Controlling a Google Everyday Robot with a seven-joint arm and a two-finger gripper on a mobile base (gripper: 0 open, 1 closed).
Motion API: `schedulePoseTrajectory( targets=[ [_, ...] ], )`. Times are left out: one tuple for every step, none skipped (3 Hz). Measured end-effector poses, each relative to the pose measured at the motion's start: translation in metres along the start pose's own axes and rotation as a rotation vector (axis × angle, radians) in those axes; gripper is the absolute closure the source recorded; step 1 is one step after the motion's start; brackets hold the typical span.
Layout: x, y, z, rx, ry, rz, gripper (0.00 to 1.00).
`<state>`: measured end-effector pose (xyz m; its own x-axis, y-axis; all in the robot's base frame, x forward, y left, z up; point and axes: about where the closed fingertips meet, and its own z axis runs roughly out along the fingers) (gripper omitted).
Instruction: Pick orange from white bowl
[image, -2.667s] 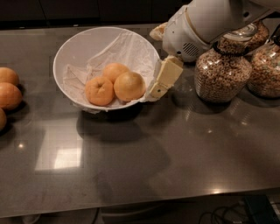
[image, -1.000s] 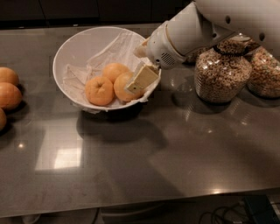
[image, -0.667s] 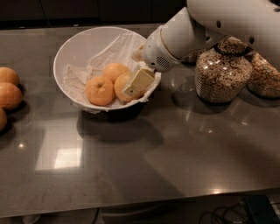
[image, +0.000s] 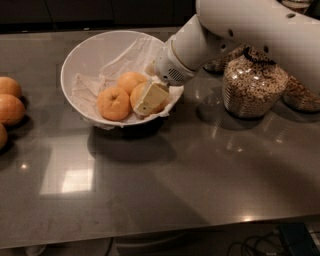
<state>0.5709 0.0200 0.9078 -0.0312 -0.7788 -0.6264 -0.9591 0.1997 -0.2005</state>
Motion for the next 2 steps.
schedulePoseTrajectory(
  targets=[
    [0.0042, -0.0033, 0.0073, 0.018, 0.043, 0.007, 0.28],
    [0.0114, -0.0066, 0.0158, 0.039, 0.087, 0.018, 0.28]
  ],
)
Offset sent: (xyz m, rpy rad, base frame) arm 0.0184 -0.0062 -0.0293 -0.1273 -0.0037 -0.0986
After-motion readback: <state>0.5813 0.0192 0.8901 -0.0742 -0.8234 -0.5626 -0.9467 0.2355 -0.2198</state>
